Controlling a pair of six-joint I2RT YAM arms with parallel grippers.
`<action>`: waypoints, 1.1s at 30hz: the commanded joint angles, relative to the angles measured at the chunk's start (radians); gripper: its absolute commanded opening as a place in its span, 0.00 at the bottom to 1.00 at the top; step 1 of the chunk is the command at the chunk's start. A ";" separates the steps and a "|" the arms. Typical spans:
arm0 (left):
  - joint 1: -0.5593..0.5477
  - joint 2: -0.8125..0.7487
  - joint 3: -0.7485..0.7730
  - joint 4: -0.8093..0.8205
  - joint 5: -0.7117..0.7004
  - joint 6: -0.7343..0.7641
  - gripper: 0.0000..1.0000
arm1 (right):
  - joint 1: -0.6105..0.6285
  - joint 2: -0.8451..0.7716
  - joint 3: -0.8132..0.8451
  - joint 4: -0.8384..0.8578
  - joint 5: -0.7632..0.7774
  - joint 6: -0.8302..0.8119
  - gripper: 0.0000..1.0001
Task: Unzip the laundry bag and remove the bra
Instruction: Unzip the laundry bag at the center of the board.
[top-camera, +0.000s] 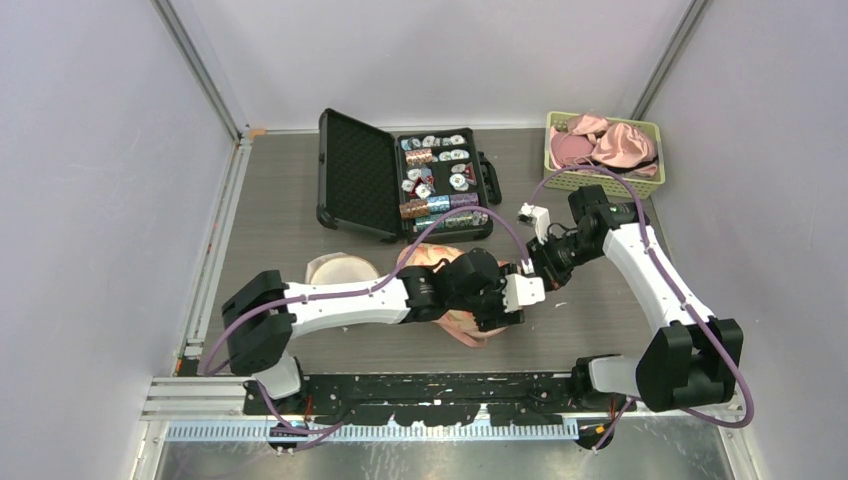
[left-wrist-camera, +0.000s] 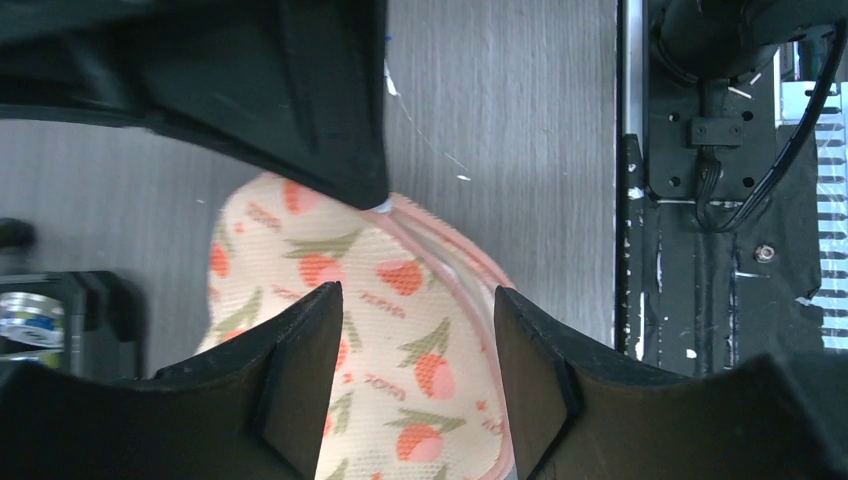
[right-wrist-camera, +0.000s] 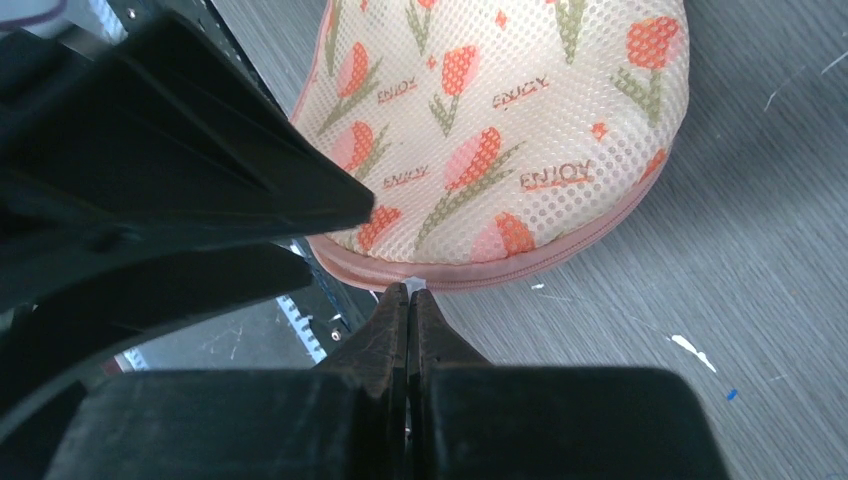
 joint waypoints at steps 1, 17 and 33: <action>-0.016 0.031 0.054 0.031 -0.014 -0.074 0.60 | 0.017 -0.045 0.044 0.041 -0.065 0.068 0.01; -0.035 0.035 0.032 -0.048 -0.122 0.006 0.00 | 0.026 -0.036 0.052 0.040 -0.056 0.077 0.01; -0.012 -0.089 -0.103 -0.043 0.112 0.161 0.00 | -0.023 0.060 0.071 0.042 0.029 -0.038 0.01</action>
